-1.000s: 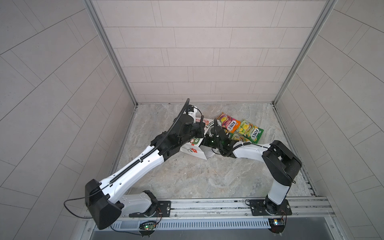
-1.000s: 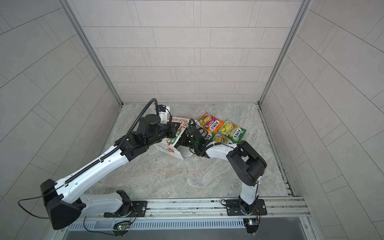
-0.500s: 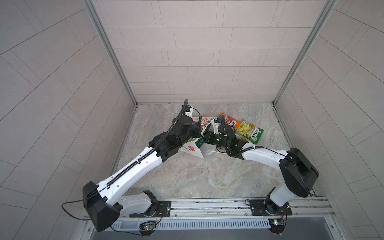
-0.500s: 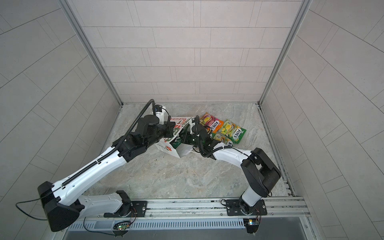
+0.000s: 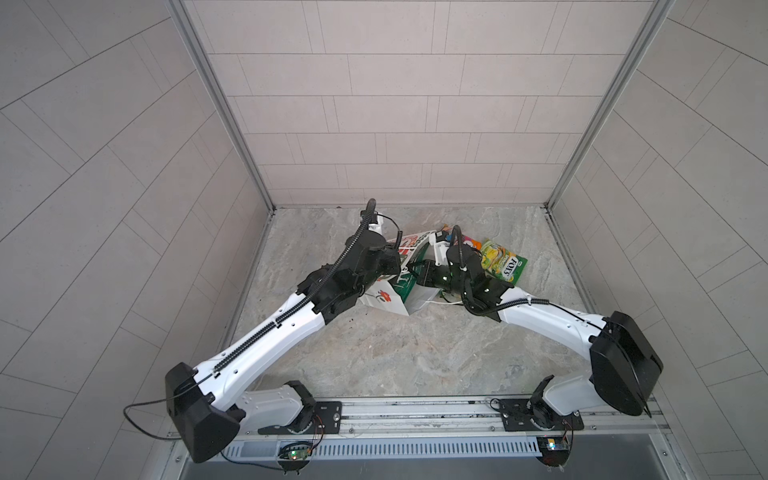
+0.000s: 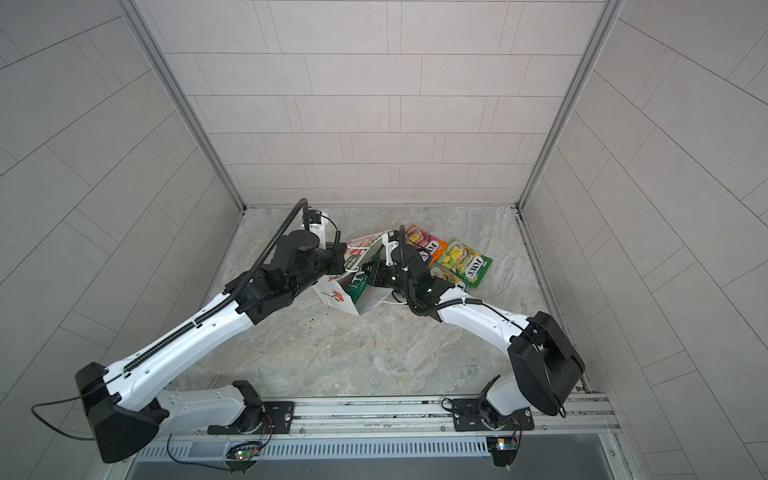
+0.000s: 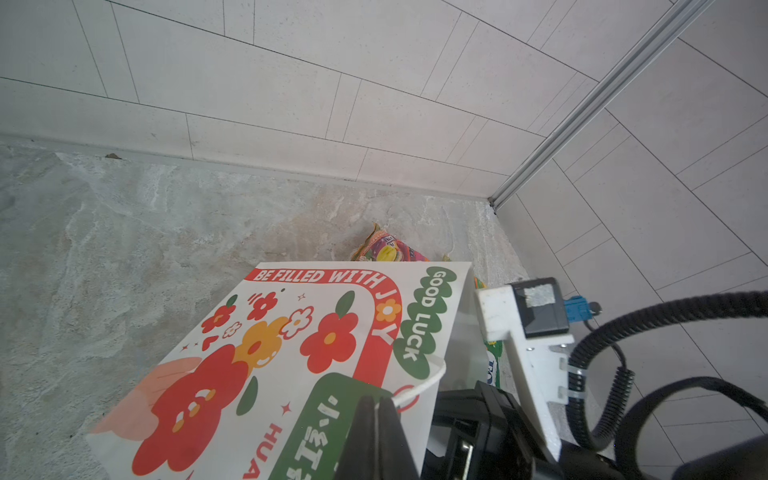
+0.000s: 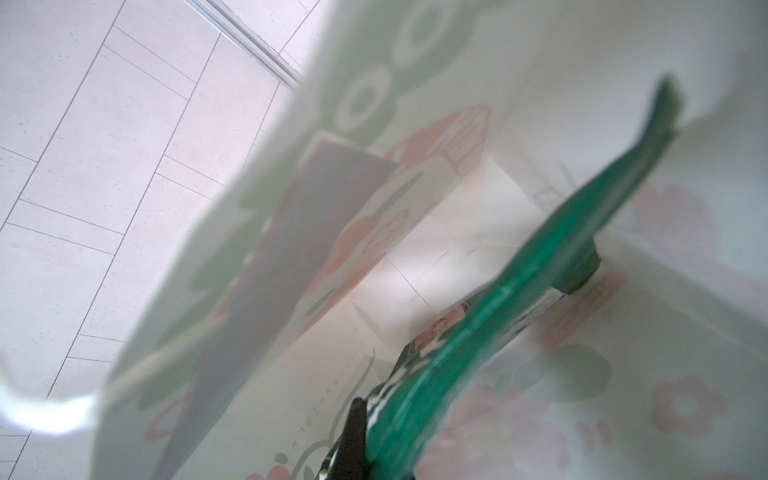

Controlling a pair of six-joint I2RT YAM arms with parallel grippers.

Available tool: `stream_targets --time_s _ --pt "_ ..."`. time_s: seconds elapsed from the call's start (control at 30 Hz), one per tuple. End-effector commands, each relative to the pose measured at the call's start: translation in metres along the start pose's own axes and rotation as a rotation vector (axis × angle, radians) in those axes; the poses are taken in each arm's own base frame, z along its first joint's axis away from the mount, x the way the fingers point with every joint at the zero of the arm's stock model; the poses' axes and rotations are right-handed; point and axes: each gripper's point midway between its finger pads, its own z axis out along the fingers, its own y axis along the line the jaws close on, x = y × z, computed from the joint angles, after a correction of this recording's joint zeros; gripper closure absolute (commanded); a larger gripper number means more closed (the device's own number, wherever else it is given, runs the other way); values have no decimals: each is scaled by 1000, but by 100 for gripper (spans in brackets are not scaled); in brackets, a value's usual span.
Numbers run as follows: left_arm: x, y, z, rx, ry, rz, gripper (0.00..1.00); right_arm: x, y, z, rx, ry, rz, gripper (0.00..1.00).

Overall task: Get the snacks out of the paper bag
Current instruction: 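Pull the crisps packet up with the right gripper while the left lifts the bag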

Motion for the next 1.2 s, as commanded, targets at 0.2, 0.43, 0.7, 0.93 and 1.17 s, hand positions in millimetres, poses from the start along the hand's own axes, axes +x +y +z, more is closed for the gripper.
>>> stream_targets --time_s 0.2,0.43,0.7,0.93,1.17 --pt "-11 10 -11 -55 -43 0 100 -40 41 -31 -83 -119 -83 100" --pt "-14 14 -15 -73 -56 5 100 -54 59 -36 -99 -109 -128 100" --pt "-19 22 -21 -108 -79 9 100 -70 69 -41 -116 -115 -139 100" --pt "-20 29 -24 -111 -84 -7 100 -81 82 -51 -160 -117 -142 100" --pt "-23 38 -22 -105 -81 -31 100 -88 92 -58 -187 -119 -149 100"
